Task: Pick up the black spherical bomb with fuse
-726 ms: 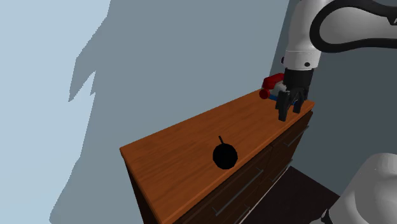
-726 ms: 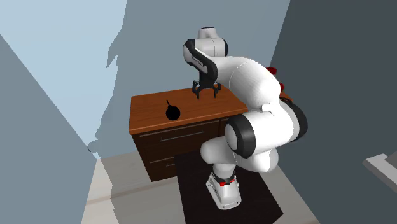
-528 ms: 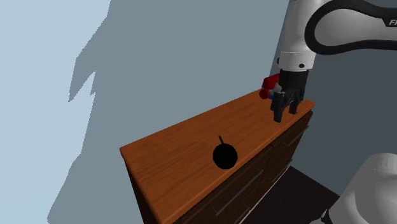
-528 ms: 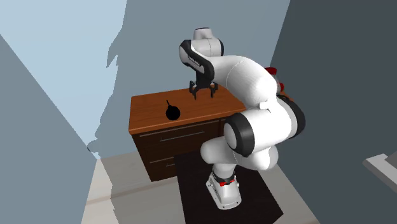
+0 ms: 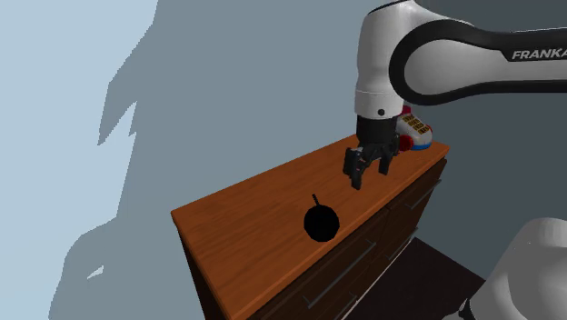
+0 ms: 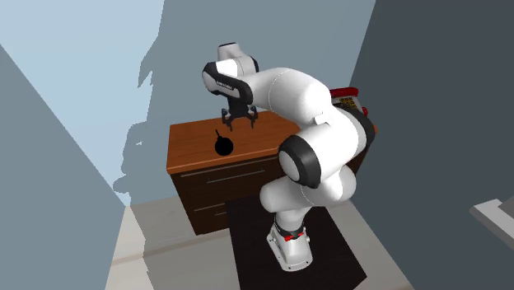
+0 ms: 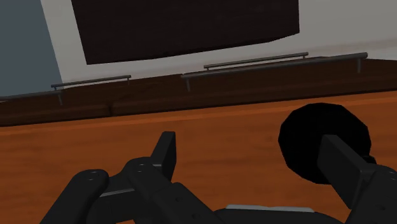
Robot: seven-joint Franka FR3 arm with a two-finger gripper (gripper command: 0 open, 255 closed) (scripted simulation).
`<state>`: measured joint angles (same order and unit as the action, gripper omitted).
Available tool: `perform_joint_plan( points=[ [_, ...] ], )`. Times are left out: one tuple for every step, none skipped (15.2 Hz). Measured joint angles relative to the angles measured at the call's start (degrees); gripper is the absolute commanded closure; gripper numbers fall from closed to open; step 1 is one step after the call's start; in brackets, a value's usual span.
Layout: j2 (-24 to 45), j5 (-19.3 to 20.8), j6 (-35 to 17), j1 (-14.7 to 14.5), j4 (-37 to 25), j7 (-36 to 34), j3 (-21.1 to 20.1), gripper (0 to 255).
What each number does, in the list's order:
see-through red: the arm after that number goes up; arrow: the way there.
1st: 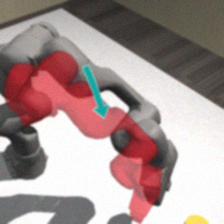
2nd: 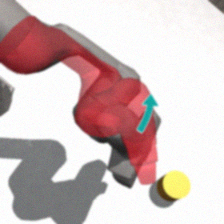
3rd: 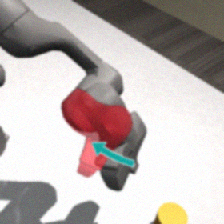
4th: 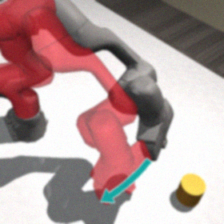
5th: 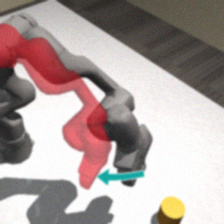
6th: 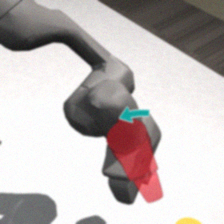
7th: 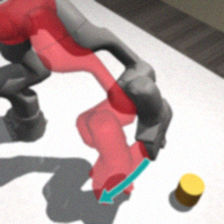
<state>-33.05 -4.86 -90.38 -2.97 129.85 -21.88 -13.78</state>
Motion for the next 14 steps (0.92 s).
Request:
perform_joint_plan(
  points=[
    [1.68,0.05,-1.25,-0.05,-0.52,-1.69,-1.43,0],
    [3.21,0.00,-1.71,-0.22,-1.65,-3.66,-3.01,0],
    [4.84,0.26,-2.13,-0.22,-2.94,-5.40,-4.36,0],
    [6.53,0.55,-2.77,-0.24,-4.01,-7.19,-5.73,0],
    [8.41,0.82,-3.35,-0.36,-5.30,-9.35,-7.38,0],
    [10.26,1.35,-3.81,-0.34,-6.62,-11.25,-8.75,0],
    [12.24,2.05,-4.52,-0.27,-7.75,-13.07,-10.05,0],
    [14.18,2.71,-5.39,-0.28,-8.61,-14.90,-11.33,0],
    [15.37,3.14,-5.96,-0.27,-9.11,-15.92,-11.99,0],
    [15.84,3.29,-6.36,-0.30,-9.13,-16.47,-12.33,0],
    [16.27,3.42,-7.01,-0.32,-8.88,-16.84,-12.58,0],
    [16.36,3.43,-7.74,-0.36,-8.22,-17.02,-12.70,0],
    [16.55,3.51,-8.58,-0.33,-7.56,-17.07,-12.74,0],
    [16.61,3.50,-9.26,-0.36,-6.93,-17.18,-12.81,0]
  ],
)
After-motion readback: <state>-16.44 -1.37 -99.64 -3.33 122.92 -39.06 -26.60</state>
